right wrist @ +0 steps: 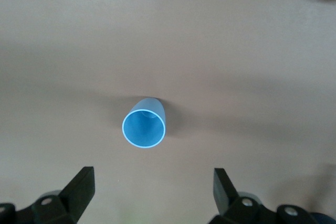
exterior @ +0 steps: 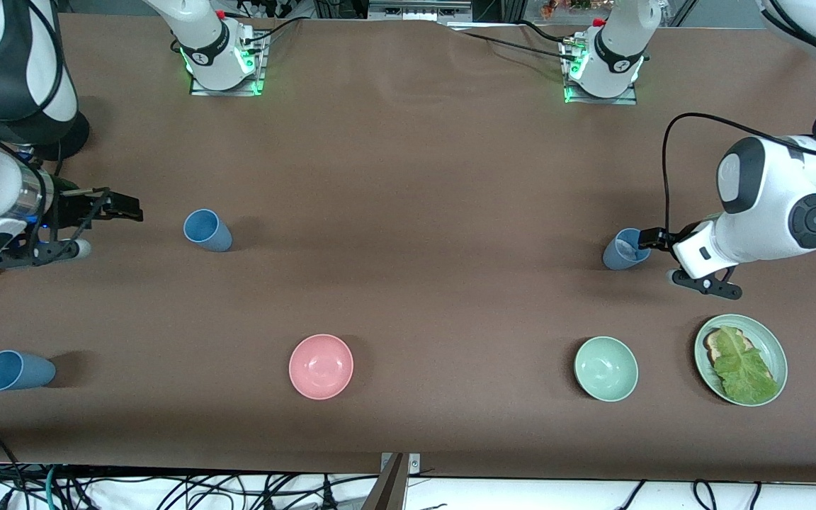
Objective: Stack blue cups with both arms
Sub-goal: 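Grasp a blue cup with the right gripper while the left gripper grasps another, then place the tissue cup centrally with the left gripper while the right gripper lifts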
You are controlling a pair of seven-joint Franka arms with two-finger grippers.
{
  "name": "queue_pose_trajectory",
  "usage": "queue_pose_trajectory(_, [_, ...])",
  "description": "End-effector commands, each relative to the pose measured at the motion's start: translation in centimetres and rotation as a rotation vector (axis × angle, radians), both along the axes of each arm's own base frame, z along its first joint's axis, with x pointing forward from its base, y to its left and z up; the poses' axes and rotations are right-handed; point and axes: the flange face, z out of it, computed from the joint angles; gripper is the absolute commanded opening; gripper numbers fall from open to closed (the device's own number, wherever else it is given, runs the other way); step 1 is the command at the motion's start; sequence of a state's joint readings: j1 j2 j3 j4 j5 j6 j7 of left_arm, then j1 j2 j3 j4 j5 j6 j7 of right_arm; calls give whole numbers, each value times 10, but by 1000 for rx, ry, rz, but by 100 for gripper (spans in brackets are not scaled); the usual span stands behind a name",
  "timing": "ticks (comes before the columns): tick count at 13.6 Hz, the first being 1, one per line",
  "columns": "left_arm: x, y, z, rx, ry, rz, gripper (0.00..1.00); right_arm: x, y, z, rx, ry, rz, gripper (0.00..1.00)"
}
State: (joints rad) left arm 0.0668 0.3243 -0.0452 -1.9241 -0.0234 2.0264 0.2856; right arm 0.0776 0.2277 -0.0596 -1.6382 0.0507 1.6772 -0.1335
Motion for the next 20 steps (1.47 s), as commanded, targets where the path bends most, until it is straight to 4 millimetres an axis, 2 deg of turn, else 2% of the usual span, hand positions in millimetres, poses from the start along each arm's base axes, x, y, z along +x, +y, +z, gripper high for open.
queue_pose_trajectory(1, [-18,5,-25,-10,-17,-27,97,-6,0,-24,12,-23,9,100])
queue_pose_trajectory(2, [-20,5,-36,-10,-18,-32,82,-7,0,-38,10,-32,9,100])
queue_pose_trajectory(3, [-19,5,-51,-11,-8,-30,61,-8,0,-51,9,-43,6,100])
queue_pose_trajectory(4, [-19,5,-56,-12,-2,-30,40,-8,0,-67,7,-54,6,100])
queue_pose_trajectory(5, [-19,5,-56,-13,-2,-30,9,-7,0,-81,5,-63,4,100])
queue_pose_trajectory(6, [-19,5,-58,-13,1,-30,0,-7,0,-96,4,-62,4,100])
queue_pose_trajectory(8, [-18,3,-69,-17,21,-29,0,-5,3,-122,0,-57,5,100])
queue_pose_trajectory(9, [-16,3,-67,-17,20,-29,0,-9,3,-134,-1,-57,5,100])
queue_pose_trajectory(10, [-14,1,-64,-15,22,-23,0,-15,5,-144,-3,-58,-1,100])
queue_pose_trajectory(12, [-2,-13,-42,-26,9,-34,0,-27,9,-156,0,-46,-2,100])
queue_pose_trajectory(14, [15,-54,-9,-44,-7,-48,0,-35,8,-167,-1,-44,-3,100])
queue_pose_trajectory(15, [18,-83,6,-42,2,-13,0,-42,8,-176,0,-39,-8,100])
queue_pose_trajectory(16, [16,-121,16,-41,9,24,0,-50,7,-182,0,-44,-8,100])
queue_pose_trajectory(18, [-3,-206,18,-22,33,92,0,-61,6,-192,-2,-61,-10,100])
queue_pose_trajectory(20, [-21,-265,2,4,57,114,0,-67,5,-200,-2,-70,-14,100])
